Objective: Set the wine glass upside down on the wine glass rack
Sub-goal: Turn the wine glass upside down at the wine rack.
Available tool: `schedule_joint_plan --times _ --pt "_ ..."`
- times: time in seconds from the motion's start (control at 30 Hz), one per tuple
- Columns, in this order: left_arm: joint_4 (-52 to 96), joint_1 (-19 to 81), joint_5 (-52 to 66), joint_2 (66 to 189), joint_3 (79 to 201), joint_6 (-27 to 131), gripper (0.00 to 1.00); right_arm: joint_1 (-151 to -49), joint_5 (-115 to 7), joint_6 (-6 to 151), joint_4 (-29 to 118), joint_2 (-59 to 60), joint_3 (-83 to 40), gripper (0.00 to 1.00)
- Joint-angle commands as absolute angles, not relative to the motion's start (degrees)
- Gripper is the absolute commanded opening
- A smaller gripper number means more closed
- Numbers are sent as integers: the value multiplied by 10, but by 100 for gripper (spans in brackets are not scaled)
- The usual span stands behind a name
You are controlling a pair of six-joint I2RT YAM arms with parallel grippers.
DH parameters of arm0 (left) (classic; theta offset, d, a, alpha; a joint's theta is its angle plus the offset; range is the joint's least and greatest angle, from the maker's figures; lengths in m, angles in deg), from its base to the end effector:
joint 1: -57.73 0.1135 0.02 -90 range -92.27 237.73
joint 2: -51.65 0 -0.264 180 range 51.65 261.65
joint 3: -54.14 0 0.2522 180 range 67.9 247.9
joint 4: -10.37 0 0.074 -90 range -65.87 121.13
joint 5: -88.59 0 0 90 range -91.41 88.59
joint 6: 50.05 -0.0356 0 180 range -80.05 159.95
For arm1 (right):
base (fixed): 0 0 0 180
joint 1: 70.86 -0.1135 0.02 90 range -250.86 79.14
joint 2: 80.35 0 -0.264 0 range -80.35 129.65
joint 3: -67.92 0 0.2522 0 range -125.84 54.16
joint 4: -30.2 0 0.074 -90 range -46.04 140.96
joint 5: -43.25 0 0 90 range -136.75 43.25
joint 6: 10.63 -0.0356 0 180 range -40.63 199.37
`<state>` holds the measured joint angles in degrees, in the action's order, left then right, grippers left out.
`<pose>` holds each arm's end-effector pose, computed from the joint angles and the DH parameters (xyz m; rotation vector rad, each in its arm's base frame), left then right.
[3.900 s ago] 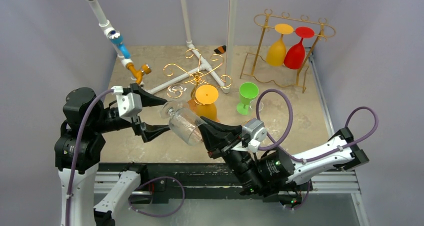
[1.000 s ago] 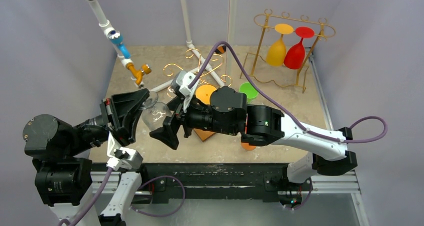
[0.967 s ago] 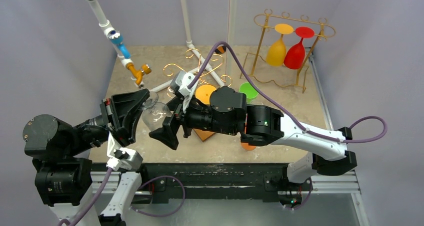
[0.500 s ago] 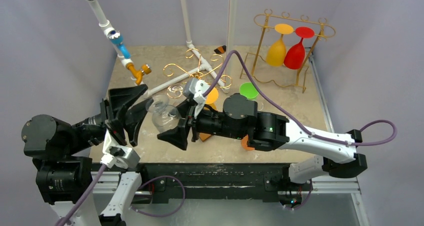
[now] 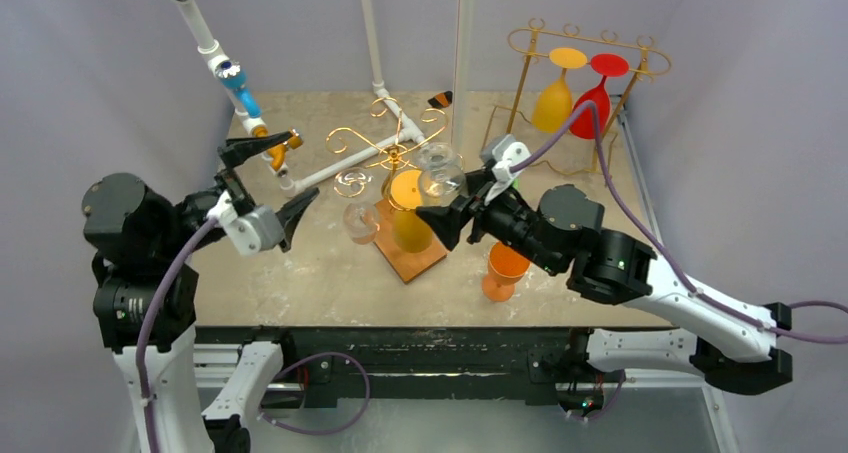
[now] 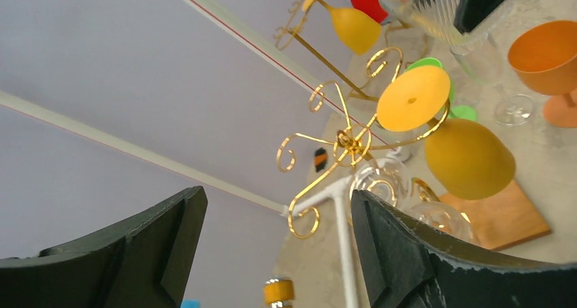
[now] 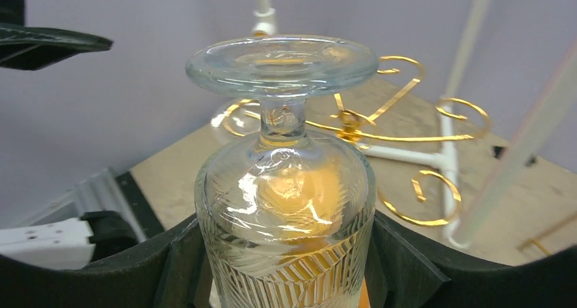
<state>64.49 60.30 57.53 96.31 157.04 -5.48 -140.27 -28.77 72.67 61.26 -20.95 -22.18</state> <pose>0.0584 -0.0279 0.5201 1.2207 0.9300 -0.1038 0.0843 0.1930 0.4688 -0.6228 1.5096 0.7872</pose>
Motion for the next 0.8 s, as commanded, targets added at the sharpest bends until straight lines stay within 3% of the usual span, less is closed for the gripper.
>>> schedule_joint_plan --times 0.0,0.2,0.47,0.77 --pt "679 606 546 984 1540 4 82 -1348 -222 764 566 -271 -176 0" --pt "703 606 483 1010 1523 -2 76 -1234 -245 776 548 -299 -109 0" --pt "713 606 485 1017 1521 4 73 -1107 -331 789 496 -283 -54 0" --pt "703 607 455 1023 1495 1 69 -1087 -407 831 442 -230 -31 0"
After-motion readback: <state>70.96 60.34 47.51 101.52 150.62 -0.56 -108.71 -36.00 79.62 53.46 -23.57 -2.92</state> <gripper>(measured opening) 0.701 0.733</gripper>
